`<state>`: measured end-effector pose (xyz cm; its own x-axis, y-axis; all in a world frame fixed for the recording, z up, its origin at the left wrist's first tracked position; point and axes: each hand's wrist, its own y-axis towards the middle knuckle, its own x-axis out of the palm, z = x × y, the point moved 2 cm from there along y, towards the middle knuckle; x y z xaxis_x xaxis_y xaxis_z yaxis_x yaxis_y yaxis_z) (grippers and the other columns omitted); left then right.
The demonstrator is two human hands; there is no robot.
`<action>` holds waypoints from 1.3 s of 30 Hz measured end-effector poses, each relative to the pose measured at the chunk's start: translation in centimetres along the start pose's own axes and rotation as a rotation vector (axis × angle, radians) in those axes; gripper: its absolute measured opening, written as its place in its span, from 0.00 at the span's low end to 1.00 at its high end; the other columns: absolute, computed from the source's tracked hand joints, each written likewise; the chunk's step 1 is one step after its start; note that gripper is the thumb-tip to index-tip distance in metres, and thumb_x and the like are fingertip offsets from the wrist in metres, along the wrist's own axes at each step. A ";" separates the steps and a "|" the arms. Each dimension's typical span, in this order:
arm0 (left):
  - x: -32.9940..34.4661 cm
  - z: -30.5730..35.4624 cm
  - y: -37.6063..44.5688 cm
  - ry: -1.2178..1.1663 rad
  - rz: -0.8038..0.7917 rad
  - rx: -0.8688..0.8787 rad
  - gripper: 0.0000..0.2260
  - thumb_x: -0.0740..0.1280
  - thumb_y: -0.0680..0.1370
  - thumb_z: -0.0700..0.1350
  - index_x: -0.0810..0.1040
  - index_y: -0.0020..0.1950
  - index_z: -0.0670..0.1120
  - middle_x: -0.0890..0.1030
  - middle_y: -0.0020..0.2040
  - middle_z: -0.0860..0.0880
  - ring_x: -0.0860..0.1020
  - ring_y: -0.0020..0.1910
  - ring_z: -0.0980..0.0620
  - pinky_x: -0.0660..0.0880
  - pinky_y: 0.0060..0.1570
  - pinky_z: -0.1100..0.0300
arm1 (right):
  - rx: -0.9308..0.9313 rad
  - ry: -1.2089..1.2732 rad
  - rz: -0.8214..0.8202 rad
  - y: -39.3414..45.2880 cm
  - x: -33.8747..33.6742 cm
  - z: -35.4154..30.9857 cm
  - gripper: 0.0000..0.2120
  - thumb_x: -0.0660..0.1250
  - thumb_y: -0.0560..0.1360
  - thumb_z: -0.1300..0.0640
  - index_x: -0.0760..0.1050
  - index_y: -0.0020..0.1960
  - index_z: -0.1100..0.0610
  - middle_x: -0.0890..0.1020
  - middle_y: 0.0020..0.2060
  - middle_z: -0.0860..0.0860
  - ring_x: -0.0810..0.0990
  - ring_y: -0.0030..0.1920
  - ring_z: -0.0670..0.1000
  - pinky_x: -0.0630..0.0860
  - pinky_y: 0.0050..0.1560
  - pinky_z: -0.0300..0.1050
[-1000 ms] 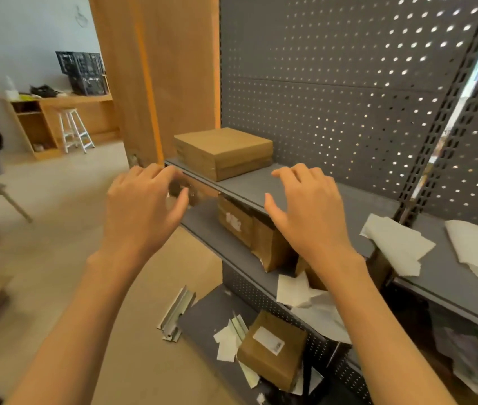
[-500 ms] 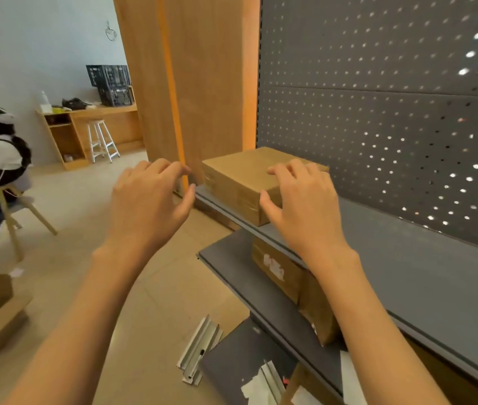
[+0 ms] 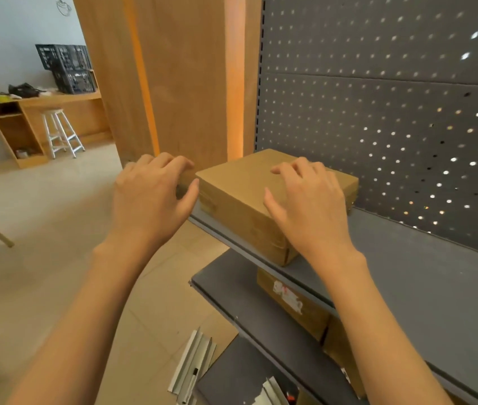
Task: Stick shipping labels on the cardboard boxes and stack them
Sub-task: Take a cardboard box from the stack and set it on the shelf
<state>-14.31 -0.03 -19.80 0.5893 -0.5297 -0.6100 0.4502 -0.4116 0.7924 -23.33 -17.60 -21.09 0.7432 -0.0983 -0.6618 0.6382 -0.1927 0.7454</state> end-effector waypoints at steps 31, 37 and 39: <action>21.7 -6.5 5.6 -1.525 -0.893 -0.716 0.19 0.69 0.72 0.53 0.77 0.60 0.49 0.79 0.59 0.48 0.76 0.55 0.50 0.72 0.48 0.57 | 1.352 0.712 0.337 -2.3 7.8 -1.9 0.37 0.70 0.72 0.47 0.55 0.75 0.47 0.65 0.70 0.46 0.67 0.64 0.46 0.67 0.61 0.43; 21.7 -5.8 5.4 -1.577 -0.921 -0.730 0.14 0.70 0.70 0.53 0.79 0.53 0.51 0.81 0.54 0.49 0.77 0.55 0.48 0.72 0.55 0.52 | 1.333 0.764 0.408 -2.7 8.1 -2.0 0.33 0.69 0.73 0.50 0.60 0.74 0.49 0.70 0.66 0.45 0.70 0.59 0.44 0.69 0.50 0.36; 21.5 -5.7 5.4 -1.591 -0.912 -0.718 0.17 0.70 0.67 0.55 0.79 0.54 0.52 0.81 0.54 0.50 0.77 0.55 0.49 0.72 0.54 0.53 | 1.320 0.767 0.419 -2.6 7.9 -1.9 0.32 0.69 0.73 0.51 0.61 0.74 0.49 0.72 0.64 0.44 0.71 0.57 0.43 0.69 0.45 0.31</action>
<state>4.59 -9.45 -28.57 -0.7847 -0.6108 0.1057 0.6027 -0.7916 -0.1006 -18.76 -16.02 -28.10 0.9962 0.0568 0.0655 0.0572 -0.9984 -0.0046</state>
